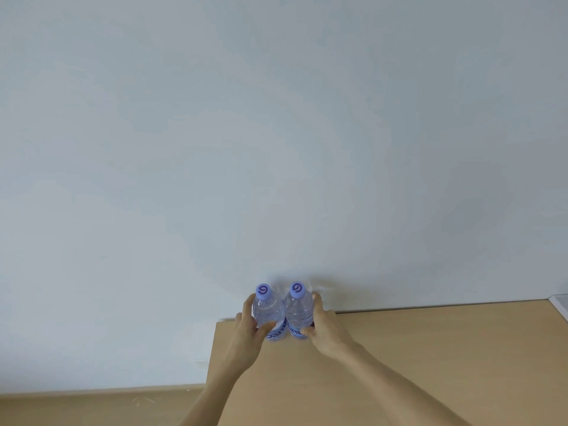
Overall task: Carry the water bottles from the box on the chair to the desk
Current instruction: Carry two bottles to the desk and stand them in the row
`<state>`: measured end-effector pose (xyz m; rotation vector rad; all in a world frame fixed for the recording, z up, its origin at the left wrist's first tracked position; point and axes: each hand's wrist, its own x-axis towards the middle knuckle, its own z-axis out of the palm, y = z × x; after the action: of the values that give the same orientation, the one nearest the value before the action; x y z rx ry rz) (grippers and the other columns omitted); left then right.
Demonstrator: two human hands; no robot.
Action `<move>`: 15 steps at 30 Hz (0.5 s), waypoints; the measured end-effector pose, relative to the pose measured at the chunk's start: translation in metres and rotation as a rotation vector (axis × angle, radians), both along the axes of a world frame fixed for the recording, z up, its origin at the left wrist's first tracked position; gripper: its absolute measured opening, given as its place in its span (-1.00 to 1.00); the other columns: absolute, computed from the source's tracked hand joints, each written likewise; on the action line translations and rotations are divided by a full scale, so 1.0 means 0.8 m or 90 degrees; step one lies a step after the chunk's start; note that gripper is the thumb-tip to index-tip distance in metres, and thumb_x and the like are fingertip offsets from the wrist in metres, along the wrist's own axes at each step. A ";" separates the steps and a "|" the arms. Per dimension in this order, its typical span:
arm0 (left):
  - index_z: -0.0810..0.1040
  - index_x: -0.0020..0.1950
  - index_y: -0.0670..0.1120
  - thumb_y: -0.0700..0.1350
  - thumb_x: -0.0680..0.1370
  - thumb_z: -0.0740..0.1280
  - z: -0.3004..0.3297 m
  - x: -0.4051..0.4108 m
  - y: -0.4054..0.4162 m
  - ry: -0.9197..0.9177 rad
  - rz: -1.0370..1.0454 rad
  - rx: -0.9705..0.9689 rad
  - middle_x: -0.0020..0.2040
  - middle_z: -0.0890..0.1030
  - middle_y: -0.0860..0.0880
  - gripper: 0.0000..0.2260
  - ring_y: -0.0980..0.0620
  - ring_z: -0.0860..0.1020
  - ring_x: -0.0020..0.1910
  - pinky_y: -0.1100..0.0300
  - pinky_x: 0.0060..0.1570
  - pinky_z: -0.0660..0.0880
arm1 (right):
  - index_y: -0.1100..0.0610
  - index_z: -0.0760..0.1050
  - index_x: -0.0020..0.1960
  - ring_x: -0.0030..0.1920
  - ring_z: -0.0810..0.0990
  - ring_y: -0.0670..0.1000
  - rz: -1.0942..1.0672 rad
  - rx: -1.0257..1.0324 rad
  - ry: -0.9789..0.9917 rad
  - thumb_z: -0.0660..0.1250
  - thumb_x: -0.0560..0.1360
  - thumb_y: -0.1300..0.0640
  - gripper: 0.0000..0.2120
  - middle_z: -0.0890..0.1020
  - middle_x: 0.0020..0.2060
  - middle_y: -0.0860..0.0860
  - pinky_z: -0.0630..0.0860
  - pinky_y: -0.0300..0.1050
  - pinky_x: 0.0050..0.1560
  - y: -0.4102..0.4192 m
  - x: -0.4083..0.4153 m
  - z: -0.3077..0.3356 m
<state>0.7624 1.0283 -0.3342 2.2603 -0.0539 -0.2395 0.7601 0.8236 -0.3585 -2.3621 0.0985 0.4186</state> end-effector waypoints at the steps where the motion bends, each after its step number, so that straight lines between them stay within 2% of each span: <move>1: 0.16 0.50 0.06 0.01 0.56 0.35 -0.001 0.002 0.001 0.008 0.000 0.006 -0.25 0.47 0.05 -0.43 0.19 0.44 -0.28 0.47 -0.37 0.32 | 0.03 0.01 0.46 -0.13 0.55 0.10 0.000 -0.004 0.001 0.30 0.53 0.10 -0.37 0.58 -0.07 0.10 0.42 -0.09 -0.27 0.000 0.000 0.001; 3: 0.16 0.49 0.07 0.03 0.54 0.36 0.001 0.006 0.003 0.031 -0.004 0.033 -0.26 0.49 0.02 -0.41 0.20 0.46 -0.34 0.45 -0.39 0.33 | 0.01 0.02 0.45 -0.09 0.56 0.12 0.002 -0.004 0.010 0.31 0.54 0.08 -0.38 0.57 -0.03 0.11 0.49 -0.06 -0.16 -0.002 0.001 0.007; 4: 0.15 0.48 0.10 0.06 0.53 0.36 0.005 0.007 0.004 0.039 -0.009 0.055 -0.21 0.51 0.03 -0.40 0.21 0.48 -0.32 0.43 -0.38 0.33 | 0.01 0.03 0.44 -0.07 0.57 0.12 0.006 0.000 0.015 0.31 0.54 0.07 -0.39 0.57 -0.01 0.12 0.52 -0.04 -0.10 -0.005 0.000 0.011; 5: 0.13 0.47 0.15 0.10 0.52 0.36 0.008 0.008 0.006 0.045 -0.014 0.073 -0.12 0.52 0.05 -0.39 0.21 0.52 -0.28 0.42 -0.34 0.33 | 0.02 0.05 0.43 -0.07 0.58 0.13 0.009 0.005 0.018 0.31 0.54 0.05 -0.41 0.57 -0.01 0.11 0.54 -0.01 -0.06 -0.008 -0.002 0.017; 7: 0.11 0.42 0.27 0.15 0.49 0.35 0.019 0.006 0.010 0.029 -0.021 0.084 0.02 0.47 0.08 -0.40 0.21 0.57 -0.18 0.27 -0.19 0.46 | 0.03 0.09 0.42 -0.08 0.60 0.11 0.012 0.001 0.007 0.31 0.52 0.02 -0.42 0.60 -0.05 0.09 0.56 0.01 -0.03 -0.015 -0.005 0.031; 9: 0.16 0.37 0.33 0.16 0.49 0.34 0.034 0.006 0.014 -0.017 -0.014 0.067 0.02 0.45 0.12 -0.47 0.21 0.57 -0.14 0.15 -0.10 0.53 | 0.01 0.13 0.43 -0.02 0.60 0.08 0.023 -0.043 -0.020 0.29 0.51 -0.03 -0.43 0.62 -0.03 0.03 0.55 0.02 0.02 -0.022 -0.007 0.046; 13: 0.42 0.24 0.21 0.02 0.55 0.34 0.076 0.008 0.013 -0.120 -0.003 -0.020 -0.09 0.53 0.08 -0.72 0.17 0.56 -0.22 0.37 -0.26 0.46 | -0.04 0.27 0.37 0.09 0.56 0.04 0.040 -0.164 -0.069 0.24 0.50 -0.18 -0.51 0.58 0.09 -0.08 0.45 -0.02 0.07 -0.035 -0.018 0.078; 15: 0.48 0.14 0.22 -0.03 0.56 0.35 0.100 0.004 0.006 -0.162 -0.040 -0.051 -0.12 0.56 0.08 -0.80 0.19 0.55 -0.22 0.41 -0.25 0.45 | -0.06 0.32 0.33 0.11 0.56 -0.02 0.032 -0.193 -0.102 0.22 0.51 -0.21 -0.55 0.56 0.12 -0.11 0.44 -0.07 0.04 -0.039 -0.031 0.092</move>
<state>0.7657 1.0333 -0.2540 2.1997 -0.2633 0.0183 0.7355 0.7927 -0.2852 -2.6924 0.0295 0.2490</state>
